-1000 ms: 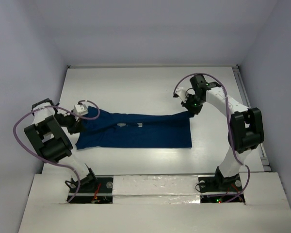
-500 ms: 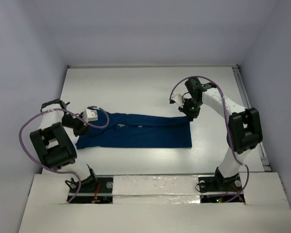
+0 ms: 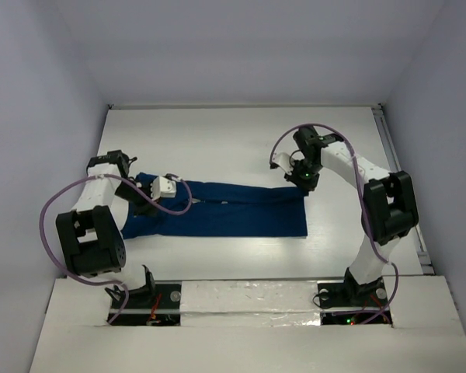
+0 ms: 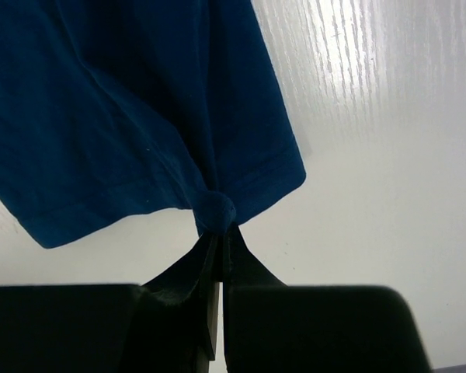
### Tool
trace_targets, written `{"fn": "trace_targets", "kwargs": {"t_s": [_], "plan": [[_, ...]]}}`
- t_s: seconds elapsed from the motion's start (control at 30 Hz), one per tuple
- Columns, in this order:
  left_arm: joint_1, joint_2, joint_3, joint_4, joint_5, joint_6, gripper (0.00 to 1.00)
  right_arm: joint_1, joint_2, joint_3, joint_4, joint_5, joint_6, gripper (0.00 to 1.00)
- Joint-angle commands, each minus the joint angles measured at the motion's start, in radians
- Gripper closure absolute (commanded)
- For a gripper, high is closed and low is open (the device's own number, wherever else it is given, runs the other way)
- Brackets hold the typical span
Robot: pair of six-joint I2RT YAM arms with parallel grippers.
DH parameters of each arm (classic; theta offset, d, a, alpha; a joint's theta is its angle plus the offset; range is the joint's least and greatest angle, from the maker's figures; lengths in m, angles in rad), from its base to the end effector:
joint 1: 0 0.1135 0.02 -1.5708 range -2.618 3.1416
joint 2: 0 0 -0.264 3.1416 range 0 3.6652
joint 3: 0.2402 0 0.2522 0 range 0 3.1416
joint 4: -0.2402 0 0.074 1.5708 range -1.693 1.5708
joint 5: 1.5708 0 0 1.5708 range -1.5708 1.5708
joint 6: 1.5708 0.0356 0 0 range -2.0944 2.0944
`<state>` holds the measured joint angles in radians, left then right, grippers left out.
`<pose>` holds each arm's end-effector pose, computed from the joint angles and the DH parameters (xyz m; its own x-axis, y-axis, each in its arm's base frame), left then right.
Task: Fold and stack the t-shirts
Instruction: Fold the other side of the tshirt into a rectangle
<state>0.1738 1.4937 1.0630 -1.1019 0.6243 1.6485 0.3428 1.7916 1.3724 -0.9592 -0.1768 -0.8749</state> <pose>0.2510 0.0229 0.2262 -0.0416 0.8140 -0.5794 0.9904 0.1099 0.0834 0.3246 0.1225 0.2192 -0.3144 -0.9144 -0.2551 -0.9419 0.3339 -0.0361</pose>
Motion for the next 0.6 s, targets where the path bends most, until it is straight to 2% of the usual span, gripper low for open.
{"fn": "trace_targets", "kwargs": {"t_s": [0.0,0.3,0.33,0.47,0.5,0.57], "plan": [[0.01,0.025,0.0,-0.044,-0.075,-0.019,1.0,0.015,-0.034,-0.003,-0.029,0.023,-0.032,0.94],[0.02,0.073,-0.063,-0.044,-0.202,-0.035,1.0,0.024,-0.063,-0.025,-0.056,0.066,-0.036,0.95],[0.02,0.074,-0.066,-0.044,-0.221,-0.033,0.99,0.024,-0.064,-0.035,-0.056,0.068,-0.038,0.93],[0.038,0.076,-0.04,-0.044,-0.219,-0.036,0.78,0.024,-0.067,-0.052,-0.044,0.099,-0.033,0.76],[0.047,0.071,-0.025,-0.046,-0.207,-0.036,0.77,0.024,-0.067,-0.052,-0.047,0.099,-0.032,0.69],[0.059,0.057,0.023,-0.044,-0.163,-0.03,0.73,0.024,-0.061,-0.05,-0.068,0.085,-0.032,0.65]]}}
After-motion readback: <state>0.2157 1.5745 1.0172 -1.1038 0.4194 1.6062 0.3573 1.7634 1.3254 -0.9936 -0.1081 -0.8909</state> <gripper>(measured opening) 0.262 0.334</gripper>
